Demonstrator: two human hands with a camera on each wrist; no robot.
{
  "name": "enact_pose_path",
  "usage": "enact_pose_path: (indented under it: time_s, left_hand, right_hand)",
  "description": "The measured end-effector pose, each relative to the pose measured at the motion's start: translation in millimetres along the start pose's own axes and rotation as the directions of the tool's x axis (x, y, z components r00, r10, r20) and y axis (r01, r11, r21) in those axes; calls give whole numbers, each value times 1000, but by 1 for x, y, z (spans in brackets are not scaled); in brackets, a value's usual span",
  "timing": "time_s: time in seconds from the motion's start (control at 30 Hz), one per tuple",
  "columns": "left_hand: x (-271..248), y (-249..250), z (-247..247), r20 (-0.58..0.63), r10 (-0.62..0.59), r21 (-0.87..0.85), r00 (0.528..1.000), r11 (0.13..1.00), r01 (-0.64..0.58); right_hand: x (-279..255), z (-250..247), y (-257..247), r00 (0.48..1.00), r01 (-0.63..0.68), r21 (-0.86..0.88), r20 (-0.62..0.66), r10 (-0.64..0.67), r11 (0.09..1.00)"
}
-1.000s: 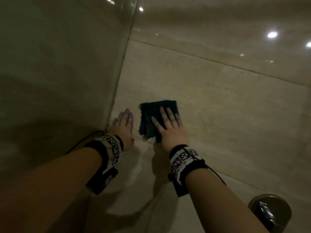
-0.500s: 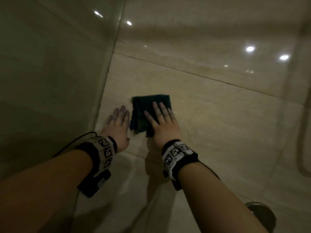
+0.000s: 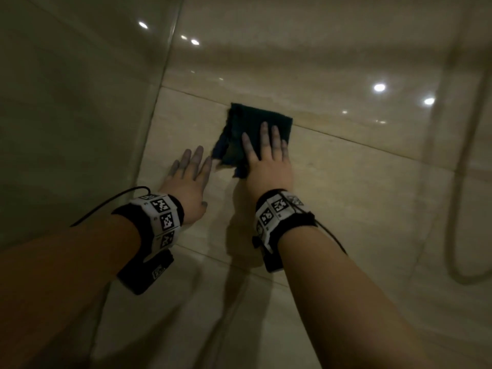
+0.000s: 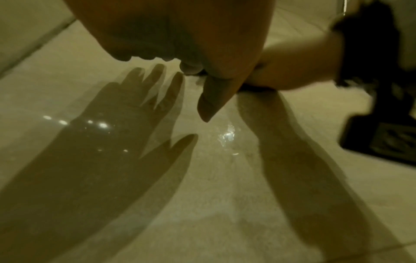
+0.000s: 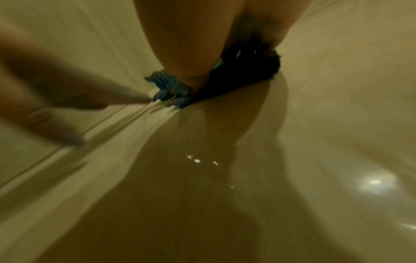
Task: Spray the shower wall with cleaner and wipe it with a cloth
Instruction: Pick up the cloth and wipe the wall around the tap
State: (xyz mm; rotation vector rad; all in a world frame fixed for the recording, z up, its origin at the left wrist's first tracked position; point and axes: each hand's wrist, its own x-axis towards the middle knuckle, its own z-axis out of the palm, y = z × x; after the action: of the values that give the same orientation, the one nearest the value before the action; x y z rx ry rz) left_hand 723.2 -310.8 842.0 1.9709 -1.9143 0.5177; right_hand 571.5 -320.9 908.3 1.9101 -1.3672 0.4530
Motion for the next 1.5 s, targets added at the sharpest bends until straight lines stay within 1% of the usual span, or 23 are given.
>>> enact_pose_path:
  time_s: [0.1,0.23,0.33,0.4,0.47,0.57,0.67,0.8,0.93,1.0,1.17,1.27,1.33,1.43,1.5]
  left_hand:
    - [0,1,3,2,-8,-11,1000,1000,8]
    - [1,8,3,-12,2,-14,1000,1000,-2]
    - [2,18,-1,-38,9,-30,999,999,-10]
    - [2,25,-5,-54,29,-27,998,999,-30]
    - [3,32,-8,-58,50,-17,997,999,-51]
    - [6,42,-11,-48,63,-1,997,998,-63]
    - [6,51,-15,-48,76,4,996,997,-76]
    - [3,62,-22,-72,121,15,990,993,-120]
    - [2,72,-29,-94,154,-7,984,988,-155]
    - [1,78,-30,-99,166,-10,981,986,-168]
    - [-5,96,-36,-87,182,-7,980,983,-183]
    - [-6,107,-39,-81,200,-1,977,980,-201]
    - [-7,114,-39,-74,205,27,976,979,-203]
    - [-8,124,-39,-58,213,61,975,976,-210]
    - [-9,130,-38,-42,229,66,973,972,-225]
  right_hand:
    - [-24,15,1,999,50,-10,19,-50,999]
    - [-51,34,7,992,90,-49,92,-85,995]
    - [-57,37,16,987,118,-52,119,-111,992]
    - [-55,33,23,989,118,-54,102,-112,992]
    - [-49,24,32,996,76,-57,55,-73,995]
    - [-35,7,52,1000,-24,-5,-20,23,1000]
    - [-27,-7,70,995,-95,15,-31,95,995]
    - [-29,-11,82,990,-136,42,-41,137,990]
    - [-47,5,80,989,-127,64,-71,131,990]
    - [-65,17,79,992,-115,54,-52,118,992]
    - [-109,47,86,995,-66,-5,74,67,998]
    - [-122,51,102,992,-22,-41,127,27,999]
    - [-122,44,114,991,-29,-59,129,37,998]
    - [-110,25,136,989,-133,-23,55,134,991]
    - [-100,12,154,974,-226,27,-12,226,974]
